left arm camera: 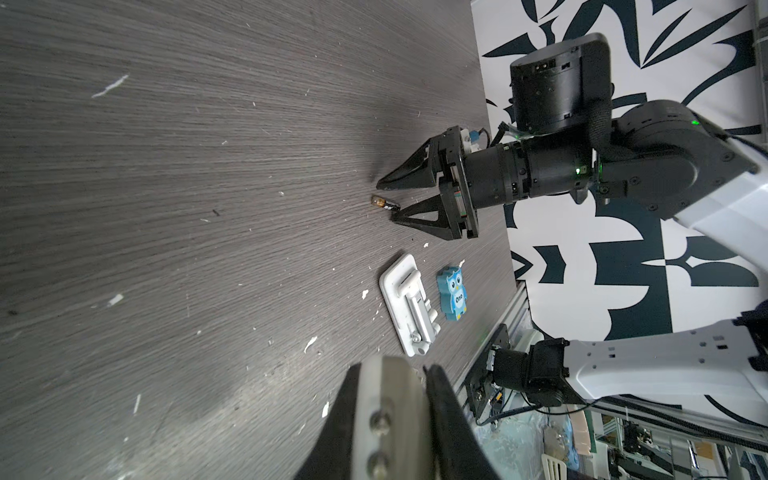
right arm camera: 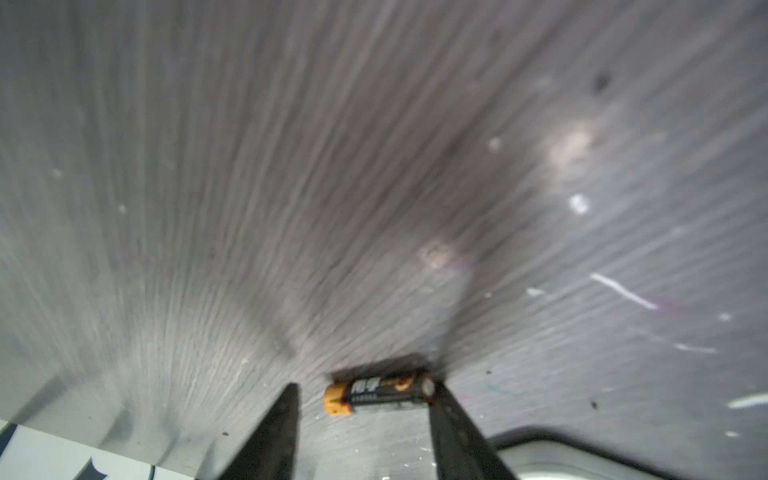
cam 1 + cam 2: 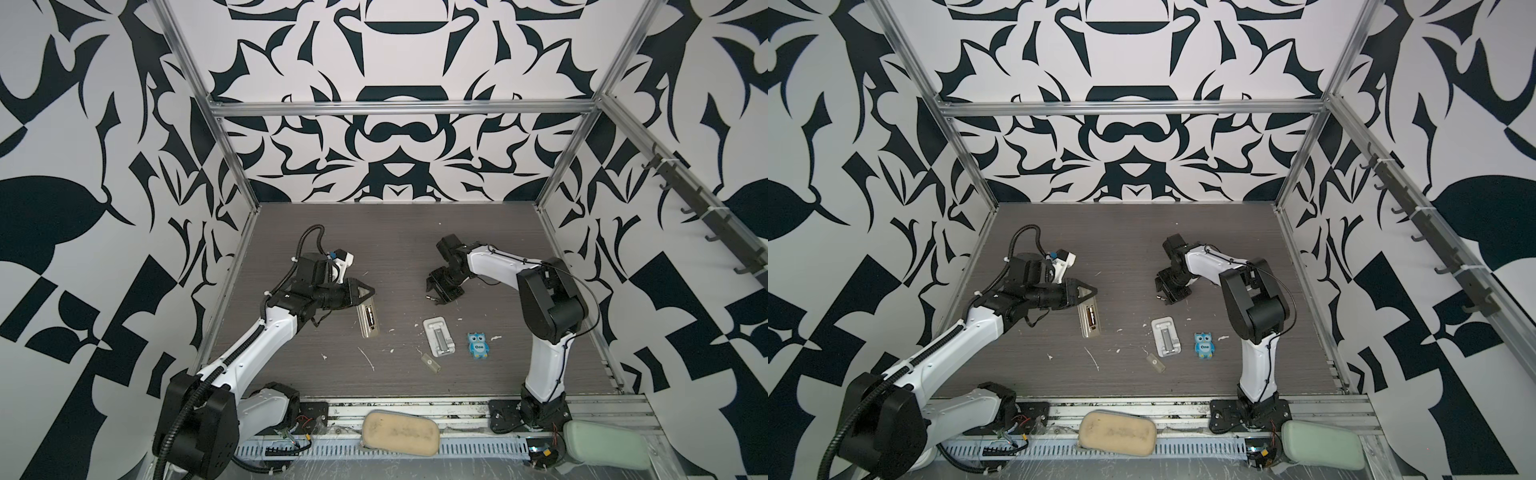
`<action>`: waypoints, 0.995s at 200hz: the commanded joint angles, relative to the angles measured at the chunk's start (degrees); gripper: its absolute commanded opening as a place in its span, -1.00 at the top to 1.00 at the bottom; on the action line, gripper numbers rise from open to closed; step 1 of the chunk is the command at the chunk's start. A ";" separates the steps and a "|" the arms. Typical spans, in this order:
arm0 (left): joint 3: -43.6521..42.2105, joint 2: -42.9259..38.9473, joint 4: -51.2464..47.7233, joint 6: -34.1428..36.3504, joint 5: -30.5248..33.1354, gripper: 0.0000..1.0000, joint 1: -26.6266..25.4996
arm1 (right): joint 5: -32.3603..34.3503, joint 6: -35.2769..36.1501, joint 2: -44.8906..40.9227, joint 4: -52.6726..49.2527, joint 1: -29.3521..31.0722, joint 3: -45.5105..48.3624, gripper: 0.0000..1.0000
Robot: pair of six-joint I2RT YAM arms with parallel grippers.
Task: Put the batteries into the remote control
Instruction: 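Lower the right gripper onto the second battery and close on it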
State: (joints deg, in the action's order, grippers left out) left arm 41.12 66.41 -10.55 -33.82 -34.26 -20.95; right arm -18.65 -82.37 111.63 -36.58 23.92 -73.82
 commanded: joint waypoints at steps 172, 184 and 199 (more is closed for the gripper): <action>3.33 -0.11 -0.50 1.13 8.04 1.00 1.31 | 6.16 15.02 1.72 -11.41 -3.27 -3.41 0.00; 4.34 0.24 -1.34 1.77 7.80 1.00 1.27 | 6.01 14.14 0.11 -12.03 -3.18 -3.74 -0.13; 5.00 0.44 -1.65 2.30 7.78 1.00 1.35 | 5.40 12.77 -1.81 -12.59 -2.63 -3.79 -0.27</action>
State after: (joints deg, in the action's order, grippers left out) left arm 43.27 66.43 -11.81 -32.91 -25.91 -19.88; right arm -15.44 -67.99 113.60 -45.80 21.08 -78.06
